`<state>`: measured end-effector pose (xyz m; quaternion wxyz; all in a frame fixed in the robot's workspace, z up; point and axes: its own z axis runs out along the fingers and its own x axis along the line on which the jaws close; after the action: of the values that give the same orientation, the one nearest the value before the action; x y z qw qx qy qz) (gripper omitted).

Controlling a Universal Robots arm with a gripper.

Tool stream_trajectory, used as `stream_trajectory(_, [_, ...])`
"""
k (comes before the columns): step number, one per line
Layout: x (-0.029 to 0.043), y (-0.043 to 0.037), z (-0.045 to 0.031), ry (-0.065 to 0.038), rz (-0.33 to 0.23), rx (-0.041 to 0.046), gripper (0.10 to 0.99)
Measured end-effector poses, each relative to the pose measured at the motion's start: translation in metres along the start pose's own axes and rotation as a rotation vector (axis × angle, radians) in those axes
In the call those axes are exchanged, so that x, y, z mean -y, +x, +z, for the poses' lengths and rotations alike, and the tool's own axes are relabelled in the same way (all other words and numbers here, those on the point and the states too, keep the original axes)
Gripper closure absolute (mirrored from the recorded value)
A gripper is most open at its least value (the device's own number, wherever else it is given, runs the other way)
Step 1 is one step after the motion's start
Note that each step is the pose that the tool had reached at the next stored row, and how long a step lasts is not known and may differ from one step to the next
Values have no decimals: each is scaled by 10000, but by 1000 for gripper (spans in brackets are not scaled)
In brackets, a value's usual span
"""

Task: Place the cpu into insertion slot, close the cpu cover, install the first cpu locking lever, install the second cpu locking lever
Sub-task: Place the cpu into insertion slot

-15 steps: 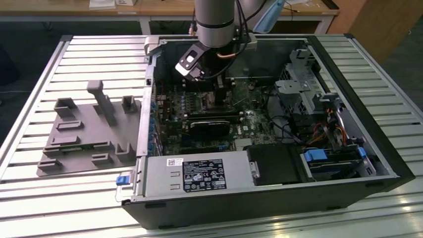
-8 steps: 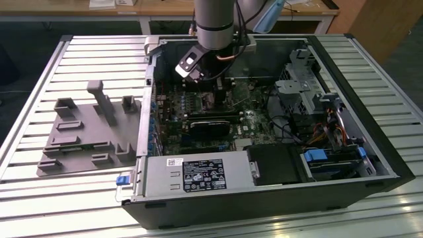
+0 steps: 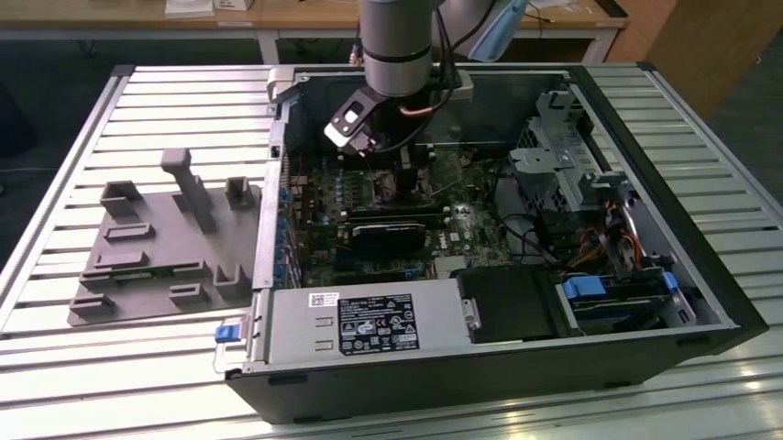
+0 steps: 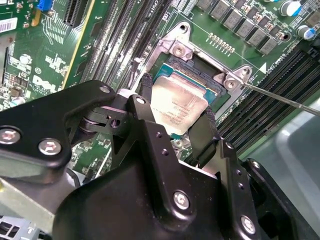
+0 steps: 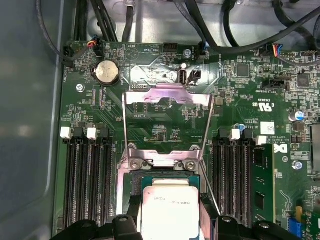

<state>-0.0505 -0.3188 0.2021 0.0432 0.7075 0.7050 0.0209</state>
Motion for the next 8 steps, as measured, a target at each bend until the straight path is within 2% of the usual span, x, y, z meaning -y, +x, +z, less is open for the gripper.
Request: stream_trajectory(8, [7,31,42,3,79,7,549])
